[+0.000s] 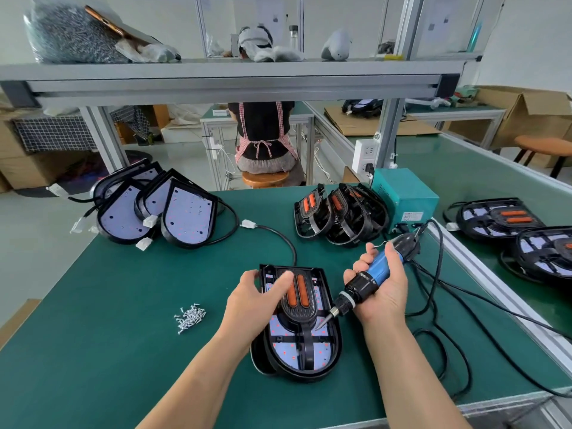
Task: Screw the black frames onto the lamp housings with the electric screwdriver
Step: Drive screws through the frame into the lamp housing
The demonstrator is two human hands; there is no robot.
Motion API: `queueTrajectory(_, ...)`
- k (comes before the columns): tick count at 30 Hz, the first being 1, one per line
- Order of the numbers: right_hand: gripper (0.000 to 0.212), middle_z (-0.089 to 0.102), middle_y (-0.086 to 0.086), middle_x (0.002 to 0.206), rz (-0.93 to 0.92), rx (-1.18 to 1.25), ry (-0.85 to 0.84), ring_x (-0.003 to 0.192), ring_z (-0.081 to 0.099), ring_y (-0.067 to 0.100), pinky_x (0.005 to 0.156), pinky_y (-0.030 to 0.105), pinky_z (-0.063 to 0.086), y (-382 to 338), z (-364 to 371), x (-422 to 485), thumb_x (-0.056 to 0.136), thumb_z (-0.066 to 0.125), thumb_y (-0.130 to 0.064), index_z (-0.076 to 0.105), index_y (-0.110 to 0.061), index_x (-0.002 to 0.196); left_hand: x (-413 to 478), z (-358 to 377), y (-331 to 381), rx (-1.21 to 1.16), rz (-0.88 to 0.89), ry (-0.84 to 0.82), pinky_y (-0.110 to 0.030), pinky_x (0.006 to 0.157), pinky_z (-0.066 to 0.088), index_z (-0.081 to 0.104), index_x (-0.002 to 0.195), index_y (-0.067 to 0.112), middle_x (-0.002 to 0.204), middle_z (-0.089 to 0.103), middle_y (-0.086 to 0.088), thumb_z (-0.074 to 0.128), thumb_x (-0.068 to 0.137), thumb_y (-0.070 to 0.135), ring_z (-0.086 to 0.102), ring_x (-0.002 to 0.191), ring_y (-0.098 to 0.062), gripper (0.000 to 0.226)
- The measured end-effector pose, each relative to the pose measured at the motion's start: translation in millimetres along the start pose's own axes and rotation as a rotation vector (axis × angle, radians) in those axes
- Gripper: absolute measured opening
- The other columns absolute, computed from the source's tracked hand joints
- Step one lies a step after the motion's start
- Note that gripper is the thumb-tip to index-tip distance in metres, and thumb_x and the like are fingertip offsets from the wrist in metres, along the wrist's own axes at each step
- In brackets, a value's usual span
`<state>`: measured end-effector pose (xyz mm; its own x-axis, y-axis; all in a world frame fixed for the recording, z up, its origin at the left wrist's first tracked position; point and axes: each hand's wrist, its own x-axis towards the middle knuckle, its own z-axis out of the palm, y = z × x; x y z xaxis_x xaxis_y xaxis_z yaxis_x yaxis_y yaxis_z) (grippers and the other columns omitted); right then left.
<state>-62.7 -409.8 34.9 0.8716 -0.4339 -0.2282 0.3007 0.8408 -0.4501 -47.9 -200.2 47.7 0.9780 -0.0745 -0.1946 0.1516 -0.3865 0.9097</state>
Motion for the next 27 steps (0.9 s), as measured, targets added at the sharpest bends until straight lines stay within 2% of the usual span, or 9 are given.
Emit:
queueTrajectory(3, 0.031, 0.053, -0.006, 0.069, 0.014, -0.026, 0.0, 0.049, 0.047, 0.008, 0.047, 0.021, 0.038, 3, -1, 0, 0.091, 0.066, -0.043, 0.06, -0.013, 0.099, 5, -15, -3, 0.101, 0.066, 0.177, -0.033, 0.084, 0.047, 0.061, 0.102, 0.026, 0.096, 0.066, 0.012, 0.062, 0.092, 0.05, 0.063, 0.098, -0.015, 0.026)
queueTrajectory(5, 0.031, 0.054, -0.007, 0.069, 0.013, -0.025, -0.003, 0.049, 0.048, 0.008, 0.047, 0.021, 0.039, 2, -1, 1, 0.091, 0.066, -0.043, 0.06, -0.013, 0.099, 10, -35, -8, 0.249, 0.113, 0.285, -0.03, 0.071, 0.048, 0.065, 0.087, 0.026, 0.083, 0.066, 0.014, 0.063, 0.094, 0.034, 0.063, 0.086, -0.016, 0.01)
queueTrajectory(7, 0.03, 0.054, -0.007, 0.068, 0.012, -0.022, -0.003, 0.049, 0.048, 0.007, 0.046, 0.021, 0.038, 2, -1, 1, 0.092, 0.065, -0.043, 0.06, -0.013, 0.097, 15, -57, -15, 0.421, 0.114, 0.321, -0.029, 0.065, 0.046, 0.065, 0.08, 0.027, 0.079, 0.066, 0.011, 0.063, 0.09, 0.022, 0.062, 0.08, -0.019, 0.012)
queueTrajectory(10, 0.03, 0.054, -0.007, 0.068, 0.012, -0.022, 0.0, 0.049, 0.048, 0.007, 0.045, 0.021, 0.038, 2, -2, 1, 0.092, 0.065, -0.043, 0.06, -0.014, 0.096, 19, -85, -25, 0.627, 0.059, 0.266, -0.032, 0.072, 0.051, 0.065, 0.078, 0.025, 0.084, 0.068, 0.006, 0.064, 0.085, 0.016, 0.063, 0.087, -0.024, 0.012)
queueTrajectory(14, 0.029, 0.055, -0.007, 0.069, 0.001, -0.026, -0.005, 0.05, 0.048, 0.007, 0.045, 0.021, 0.038, 2, -2, 2, 0.093, 0.064, -0.042, 0.06, -0.014, 0.094, 18, -100, -32, 0.832, 0.059, 0.195, -0.035, 0.081, 0.049, 0.063, 0.08, 0.029, 0.087, 0.066, 0.009, 0.069, 0.082, 0.023, 0.06, 0.093, -0.022, 0.009)
queueTrajectory(19, 0.028, 0.055, -0.007, 0.069, -0.003, -0.025, -0.008, 0.05, 0.049, 0.007, 0.046, 0.021, 0.038, 3, -4, 3, 0.092, 0.065, -0.042, 0.061, -0.014, 0.093, 18, -97, -35, 0.939, 0.116, 0.21, -0.033, 0.084, 0.038, 0.059, 0.081, 0.033, 0.091, 0.065, 0.012, 0.067, 0.086, 0.026, 0.057, 0.094, -0.019, 0.011)
queueTrajectory(27, 0.03, 0.055, -0.007, 0.069, 0.004, -0.023, -0.004, 0.05, 0.048, 0.007, 0.047, 0.021, 0.037, 3, -5, 3, 0.092, 0.066, -0.043, 0.06, -0.014, 0.094, 18, -90, -36, 0.997, 0.194, 0.226, -0.032, 0.081, 0.036, 0.055, 0.082, 0.032, 0.095, 0.064, 0.008, 0.055, 0.089, 0.019, 0.05, 0.089, -0.019, 0.015)
